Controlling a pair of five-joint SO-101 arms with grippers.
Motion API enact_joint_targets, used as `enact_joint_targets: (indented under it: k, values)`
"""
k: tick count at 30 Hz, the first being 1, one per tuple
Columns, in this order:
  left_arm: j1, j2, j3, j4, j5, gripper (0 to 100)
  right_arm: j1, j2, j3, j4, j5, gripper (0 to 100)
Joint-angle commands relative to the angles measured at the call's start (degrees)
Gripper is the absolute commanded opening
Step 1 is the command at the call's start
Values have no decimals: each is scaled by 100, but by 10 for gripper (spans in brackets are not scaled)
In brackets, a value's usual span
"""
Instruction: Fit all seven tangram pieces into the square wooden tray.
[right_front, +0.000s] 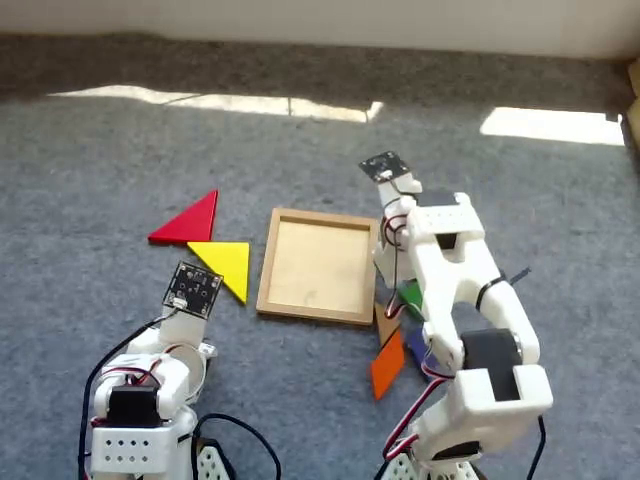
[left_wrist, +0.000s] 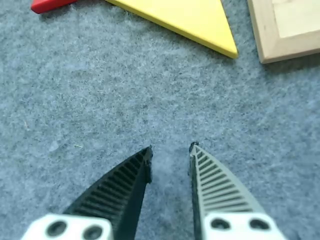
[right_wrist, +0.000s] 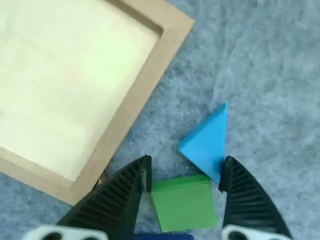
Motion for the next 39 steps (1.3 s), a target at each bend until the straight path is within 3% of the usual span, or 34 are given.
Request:
enact_joint_targets:
  k: [1, 16, 21, 27, 34, 39]
  values:
    - [75, -286, 110, 26, 9, 133, 145, 92, -409, -75, 53, 223]
    - [75, -286, 110, 26, 9, 133, 277, 444, -479, -629, 53, 215]
    - [75, -286, 110, 26, 9, 133, 277, 444, -479, -629, 70, 98]
    - [75, -286, 110, 26, 9, 133, 303, 365, -497, -593, 70, 80]
    - [75, -286, 110, 26, 9, 133, 259, -611, -488, -338, 53, 80]
    - [75, -286, 110, 26, 9, 133, -277, -1420, -488, -22, 35, 80]
